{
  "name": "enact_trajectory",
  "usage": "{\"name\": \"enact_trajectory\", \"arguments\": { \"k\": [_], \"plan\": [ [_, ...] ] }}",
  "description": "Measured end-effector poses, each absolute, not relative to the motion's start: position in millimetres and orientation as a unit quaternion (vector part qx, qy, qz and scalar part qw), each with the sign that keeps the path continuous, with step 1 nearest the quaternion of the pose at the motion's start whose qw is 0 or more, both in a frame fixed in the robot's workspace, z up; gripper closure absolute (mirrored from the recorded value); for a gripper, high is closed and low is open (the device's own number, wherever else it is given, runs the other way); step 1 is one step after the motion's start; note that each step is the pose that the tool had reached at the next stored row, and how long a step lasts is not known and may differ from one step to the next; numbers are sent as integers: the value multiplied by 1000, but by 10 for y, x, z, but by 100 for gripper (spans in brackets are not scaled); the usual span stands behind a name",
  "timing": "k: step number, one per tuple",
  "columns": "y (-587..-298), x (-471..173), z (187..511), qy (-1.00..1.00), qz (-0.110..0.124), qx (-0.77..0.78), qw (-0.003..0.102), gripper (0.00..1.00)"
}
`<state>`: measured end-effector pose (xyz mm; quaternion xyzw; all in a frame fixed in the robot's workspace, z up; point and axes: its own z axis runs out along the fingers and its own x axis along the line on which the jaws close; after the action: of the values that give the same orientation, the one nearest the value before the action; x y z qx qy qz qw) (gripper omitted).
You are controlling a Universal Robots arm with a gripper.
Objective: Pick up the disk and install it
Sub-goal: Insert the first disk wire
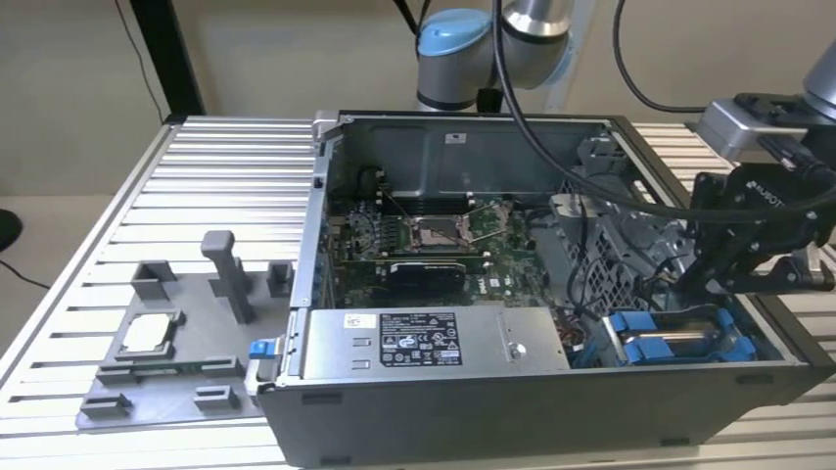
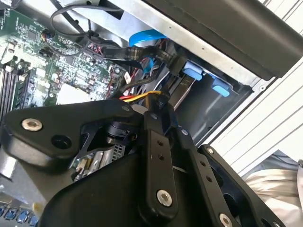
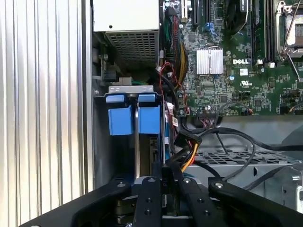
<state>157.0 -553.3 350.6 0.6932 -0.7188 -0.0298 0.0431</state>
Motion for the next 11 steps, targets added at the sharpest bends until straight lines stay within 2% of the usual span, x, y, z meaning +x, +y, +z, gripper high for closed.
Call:
{"name": "enact_trajectory", "arguments": {
  "k": [11],
  "plan": [
    [-5573, 1632, 3454, -719, -36, 692, 50, 100]
  ]
}}
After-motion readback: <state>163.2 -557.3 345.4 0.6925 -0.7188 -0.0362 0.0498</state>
